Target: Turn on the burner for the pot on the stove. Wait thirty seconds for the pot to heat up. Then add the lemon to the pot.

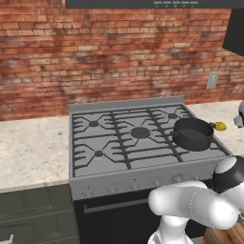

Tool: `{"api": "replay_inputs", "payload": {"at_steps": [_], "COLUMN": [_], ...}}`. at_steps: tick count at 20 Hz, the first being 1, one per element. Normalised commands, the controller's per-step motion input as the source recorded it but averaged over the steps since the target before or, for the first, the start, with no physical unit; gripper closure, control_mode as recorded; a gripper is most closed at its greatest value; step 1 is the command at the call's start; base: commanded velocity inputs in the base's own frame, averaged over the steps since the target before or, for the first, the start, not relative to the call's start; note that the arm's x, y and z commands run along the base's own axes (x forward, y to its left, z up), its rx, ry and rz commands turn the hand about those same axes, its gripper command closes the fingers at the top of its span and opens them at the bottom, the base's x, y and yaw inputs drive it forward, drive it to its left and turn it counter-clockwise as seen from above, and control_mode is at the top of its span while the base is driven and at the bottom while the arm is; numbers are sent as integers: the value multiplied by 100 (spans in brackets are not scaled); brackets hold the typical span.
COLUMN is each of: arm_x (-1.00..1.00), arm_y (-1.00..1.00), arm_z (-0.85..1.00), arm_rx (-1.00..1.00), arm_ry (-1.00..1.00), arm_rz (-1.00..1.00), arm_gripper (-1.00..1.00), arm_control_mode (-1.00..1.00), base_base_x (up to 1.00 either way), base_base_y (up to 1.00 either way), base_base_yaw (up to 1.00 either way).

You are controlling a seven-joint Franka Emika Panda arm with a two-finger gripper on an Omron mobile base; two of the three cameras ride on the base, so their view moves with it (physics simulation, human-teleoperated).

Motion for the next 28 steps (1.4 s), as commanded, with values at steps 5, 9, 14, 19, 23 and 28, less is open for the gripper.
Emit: {"api": "replay_inputs", "payload": {"at_steps": [5,9,14,19,23,28], "arm_x": [0,4,20,36,43,37], "arm_y": [0,0,0,0,0,-14], "arm_z": [-6,-9,-17,-24,-22,-8], "arm_rx": [-1,-2,-5,-5,-2,0], "arm_ry": [0,0,0,0,0,0], "arm_rz": [0,0,0,0,0,0], "arm_gripper": [-100,-100,-100,-100,-100,-100], "arm_control_mode": [-100,-100,-100,-100,-100,-100], "base_base_x": [0,0,0,0,0,0], "base_base_y": [0,0,0,0,0,0], "base_base_yaw": [0,0,0,0,0,0]}}
